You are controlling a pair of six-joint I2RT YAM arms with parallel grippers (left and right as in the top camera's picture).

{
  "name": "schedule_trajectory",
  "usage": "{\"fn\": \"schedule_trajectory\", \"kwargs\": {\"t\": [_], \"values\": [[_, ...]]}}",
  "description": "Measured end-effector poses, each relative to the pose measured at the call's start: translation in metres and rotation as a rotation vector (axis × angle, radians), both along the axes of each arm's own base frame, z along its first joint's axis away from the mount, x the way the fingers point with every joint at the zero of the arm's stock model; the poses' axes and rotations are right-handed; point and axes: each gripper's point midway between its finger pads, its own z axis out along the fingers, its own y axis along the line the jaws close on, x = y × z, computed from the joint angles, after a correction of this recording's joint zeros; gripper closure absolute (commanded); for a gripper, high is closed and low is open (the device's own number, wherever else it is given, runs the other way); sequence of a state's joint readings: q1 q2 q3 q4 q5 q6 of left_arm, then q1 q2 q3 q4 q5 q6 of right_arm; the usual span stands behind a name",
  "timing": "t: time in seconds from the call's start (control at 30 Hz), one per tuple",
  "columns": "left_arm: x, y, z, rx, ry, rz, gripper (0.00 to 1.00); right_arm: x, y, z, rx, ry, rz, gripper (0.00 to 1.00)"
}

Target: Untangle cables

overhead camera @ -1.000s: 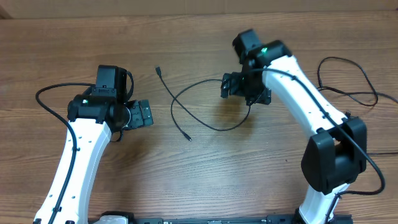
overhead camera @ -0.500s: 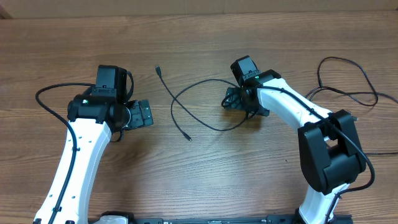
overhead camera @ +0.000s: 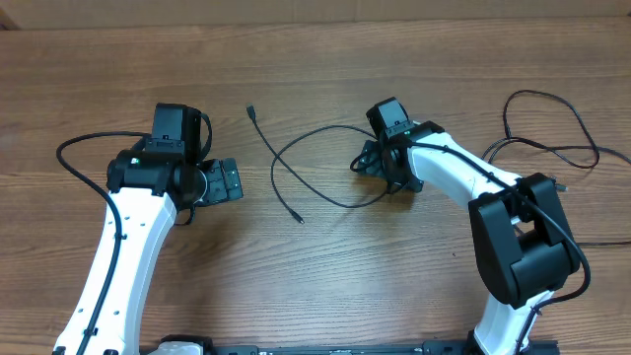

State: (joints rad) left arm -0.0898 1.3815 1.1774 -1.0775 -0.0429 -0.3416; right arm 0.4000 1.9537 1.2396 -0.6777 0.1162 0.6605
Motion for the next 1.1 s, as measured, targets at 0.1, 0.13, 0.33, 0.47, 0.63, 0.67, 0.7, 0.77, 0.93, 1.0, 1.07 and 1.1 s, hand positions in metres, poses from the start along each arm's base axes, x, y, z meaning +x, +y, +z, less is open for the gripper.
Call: {"fn": "schedule_trajectory", "kwargs": {"t": [0.1, 0.13, 0.33, 0.47, 0.63, 0.67, 0.7, 0.77, 0.93, 1.0, 1.07, 1.1], "values": [[0.000, 0.000, 0.000, 0.000, 0.001, 0.000, 0.00, 0.004, -0.002, 0.000, -0.008, -0.024, -0.007, 0.24], [0.000, 0.000, 0.000, 0.000, 0.002, 0.000, 0.00, 0.005, -0.002, -0.001, -0.011, -0.030, -0.012, 0.26], [-0.004, 0.000, -0.001, 0.001, 0.018, 0.000, 0.00, -0.003, -0.007, -0.003, -0.020, -0.006, -0.040, 0.63], [-0.005, 0.000, -0.001, 0.001, 0.020, 0.000, 0.00, -0.017, -0.012, -0.004, -0.027, 0.047, -0.108, 0.83], [-0.005, 0.000, -0.001, 0.001, 0.021, 0.000, 0.01, -0.034, -0.015, -0.005, -0.028, 0.110, -0.169, 0.96], [-0.005, 0.000, -0.001, 0.001, 0.021, 0.000, 0.01, -0.035, -0.015, -0.005, -0.028, 0.114, -0.172, 0.96], [-0.005, 0.000, -0.001, 0.002, 0.021, 0.000, 0.00, -0.036, -0.014, -0.005, -0.028, 0.115, -0.174, 0.96], [-0.005, 0.000, -0.001, 0.002, 0.022, 0.000, 0.00, -0.038, -0.011, -0.005, -0.031, 0.117, -0.169, 0.96], [-0.005, 0.001, -0.001, 0.002, 0.022, 0.000, 0.00, -0.038, -0.010, -0.005, -0.027, 0.116, -0.169, 0.96], [-0.005, 0.000, -0.001, 0.002, 0.022, 0.000, 0.01, -0.037, -0.009, -0.003, -0.029, 0.118, -0.140, 0.96], [-0.005, 0.000, -0.001, 0.002, 0.021, 0.000, 0.00, -0.038, -0.009, 0.000, -0.034, 0.131, -0.110, 0.96], [-0.005, 0.000, -0.001, 0.002, 0.021, 0.000, 0.00, -0.036, -0.008, 0.005, -0.035, 0.132, -0.090, 0.96]]}}
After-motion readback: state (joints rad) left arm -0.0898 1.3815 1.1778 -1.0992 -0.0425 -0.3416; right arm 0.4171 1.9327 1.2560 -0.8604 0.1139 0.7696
